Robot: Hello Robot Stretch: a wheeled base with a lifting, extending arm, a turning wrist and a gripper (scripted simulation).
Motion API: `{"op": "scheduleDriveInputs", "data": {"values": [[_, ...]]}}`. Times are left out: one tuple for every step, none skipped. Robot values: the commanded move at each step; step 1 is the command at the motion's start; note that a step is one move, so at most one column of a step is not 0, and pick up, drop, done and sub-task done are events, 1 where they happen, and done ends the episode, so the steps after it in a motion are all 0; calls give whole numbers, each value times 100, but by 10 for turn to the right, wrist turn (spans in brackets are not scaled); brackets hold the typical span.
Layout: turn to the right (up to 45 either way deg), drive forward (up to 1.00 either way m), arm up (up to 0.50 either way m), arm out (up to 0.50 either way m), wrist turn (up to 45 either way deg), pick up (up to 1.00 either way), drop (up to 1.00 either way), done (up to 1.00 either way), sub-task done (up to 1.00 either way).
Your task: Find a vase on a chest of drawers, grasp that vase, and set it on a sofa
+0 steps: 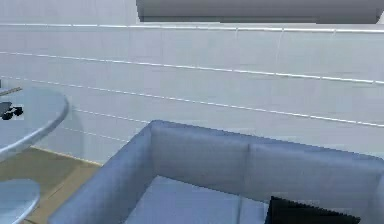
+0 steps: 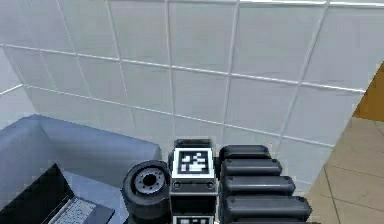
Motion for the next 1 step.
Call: {"op": "scheduleDriveInputs", "data": {"values": [[450, 0, 0, 0, 0, 0, 0, 0, 0]]}}
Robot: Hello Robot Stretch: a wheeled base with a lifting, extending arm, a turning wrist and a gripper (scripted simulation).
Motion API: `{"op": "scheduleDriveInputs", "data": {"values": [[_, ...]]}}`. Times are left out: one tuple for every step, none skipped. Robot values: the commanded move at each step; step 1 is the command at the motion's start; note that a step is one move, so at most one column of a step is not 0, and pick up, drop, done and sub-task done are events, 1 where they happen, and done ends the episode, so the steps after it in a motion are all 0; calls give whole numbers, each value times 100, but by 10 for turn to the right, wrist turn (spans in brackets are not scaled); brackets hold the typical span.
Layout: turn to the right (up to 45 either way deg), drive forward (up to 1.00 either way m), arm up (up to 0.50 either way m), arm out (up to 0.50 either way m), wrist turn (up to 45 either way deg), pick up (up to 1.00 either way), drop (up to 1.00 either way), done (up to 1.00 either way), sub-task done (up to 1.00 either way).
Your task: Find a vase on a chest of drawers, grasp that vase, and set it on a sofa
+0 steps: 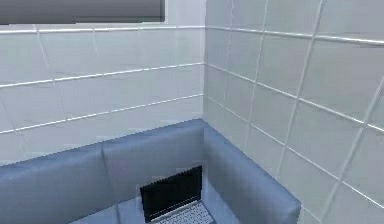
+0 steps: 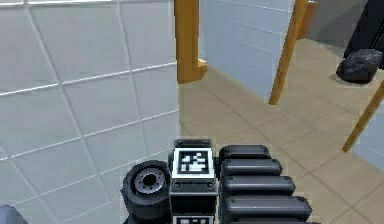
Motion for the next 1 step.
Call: {"op": "scheduleDriveInputs", "data": {"values": [[450, 0, 0, 0, 0, 0, 0, 0, 0]]}}
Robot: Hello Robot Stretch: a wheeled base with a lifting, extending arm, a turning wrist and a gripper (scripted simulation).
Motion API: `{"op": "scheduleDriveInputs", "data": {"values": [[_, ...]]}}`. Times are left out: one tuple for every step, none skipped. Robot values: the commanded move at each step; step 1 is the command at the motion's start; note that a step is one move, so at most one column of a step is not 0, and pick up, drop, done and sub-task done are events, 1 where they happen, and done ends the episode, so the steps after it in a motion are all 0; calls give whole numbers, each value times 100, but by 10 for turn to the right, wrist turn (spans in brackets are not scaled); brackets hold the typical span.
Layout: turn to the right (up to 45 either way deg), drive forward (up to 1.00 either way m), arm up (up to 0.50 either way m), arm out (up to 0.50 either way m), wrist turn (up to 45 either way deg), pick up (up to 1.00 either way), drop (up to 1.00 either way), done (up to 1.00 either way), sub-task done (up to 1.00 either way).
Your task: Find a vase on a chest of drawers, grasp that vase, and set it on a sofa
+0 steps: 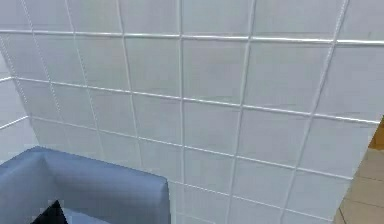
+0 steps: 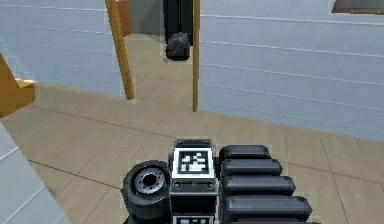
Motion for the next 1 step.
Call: {"op": "scheduleDriveInputs", "data": {"values": [[420, 0, 0, 0, 0, 0, 0, 0, 0]]}}
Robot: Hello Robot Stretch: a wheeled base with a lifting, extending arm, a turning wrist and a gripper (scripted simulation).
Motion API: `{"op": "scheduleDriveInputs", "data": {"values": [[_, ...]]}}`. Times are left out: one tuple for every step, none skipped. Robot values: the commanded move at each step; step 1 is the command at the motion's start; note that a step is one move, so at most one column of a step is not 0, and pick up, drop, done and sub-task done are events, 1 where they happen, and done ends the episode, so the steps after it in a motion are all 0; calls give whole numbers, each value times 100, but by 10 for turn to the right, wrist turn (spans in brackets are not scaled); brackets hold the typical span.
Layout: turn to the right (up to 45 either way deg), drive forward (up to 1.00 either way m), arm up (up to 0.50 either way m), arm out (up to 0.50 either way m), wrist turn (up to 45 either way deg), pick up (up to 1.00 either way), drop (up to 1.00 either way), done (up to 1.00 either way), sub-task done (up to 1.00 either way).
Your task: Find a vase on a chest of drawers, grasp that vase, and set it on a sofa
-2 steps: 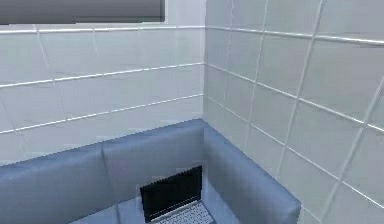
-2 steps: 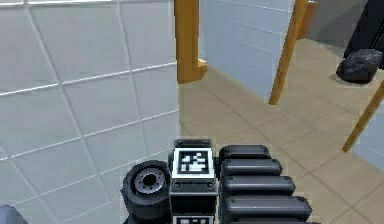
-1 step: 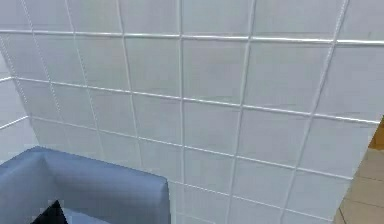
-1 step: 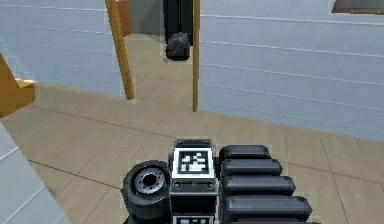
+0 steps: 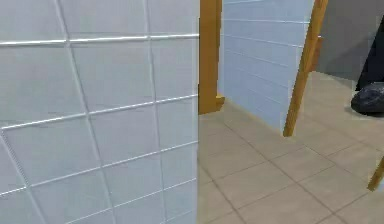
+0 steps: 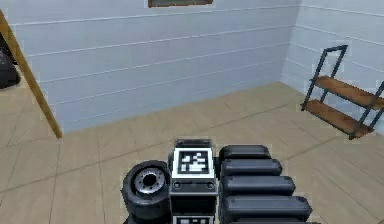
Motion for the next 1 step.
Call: {"op": "scheduleDriveInputs", "data": {"values": [[-450, 0, 0, 0, 0, 0, 0, 0, 0]]}}
